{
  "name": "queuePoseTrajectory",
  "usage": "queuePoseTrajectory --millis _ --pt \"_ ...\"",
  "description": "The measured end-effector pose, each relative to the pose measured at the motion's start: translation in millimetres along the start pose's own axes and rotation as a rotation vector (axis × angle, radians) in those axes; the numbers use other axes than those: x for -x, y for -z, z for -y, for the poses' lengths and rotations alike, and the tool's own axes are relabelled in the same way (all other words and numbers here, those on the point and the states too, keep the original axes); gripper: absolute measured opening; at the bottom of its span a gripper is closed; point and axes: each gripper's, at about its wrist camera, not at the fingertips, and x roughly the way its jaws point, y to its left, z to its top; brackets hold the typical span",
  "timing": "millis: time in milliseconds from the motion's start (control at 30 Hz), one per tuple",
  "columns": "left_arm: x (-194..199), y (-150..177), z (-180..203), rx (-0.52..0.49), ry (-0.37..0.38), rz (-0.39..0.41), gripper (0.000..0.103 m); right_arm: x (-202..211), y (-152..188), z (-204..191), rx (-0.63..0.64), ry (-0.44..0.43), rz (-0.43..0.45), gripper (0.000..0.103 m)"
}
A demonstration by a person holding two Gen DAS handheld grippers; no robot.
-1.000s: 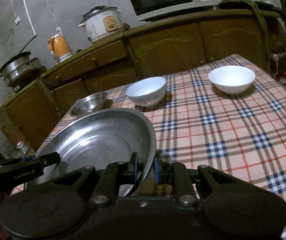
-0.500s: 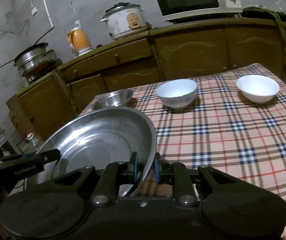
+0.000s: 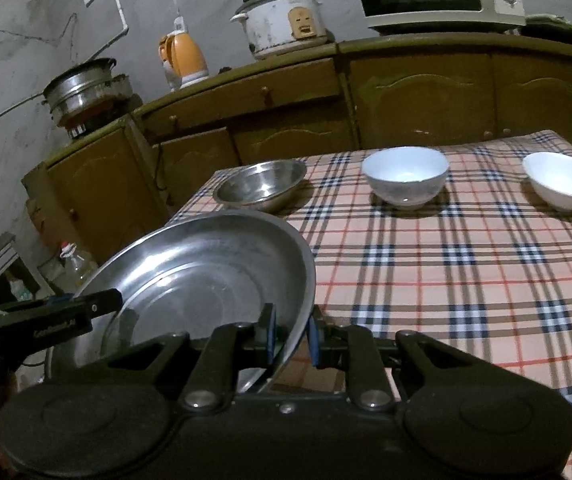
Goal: Organize plates and bowls
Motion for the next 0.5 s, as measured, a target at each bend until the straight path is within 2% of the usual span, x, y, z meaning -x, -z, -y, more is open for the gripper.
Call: queuePoseTrajectory --millis 500 --pt "-43 7 -45 0.035 -0.037 -0.043 0.033 -63 10 -33 0.035 -0.009 -0.071 0.024"
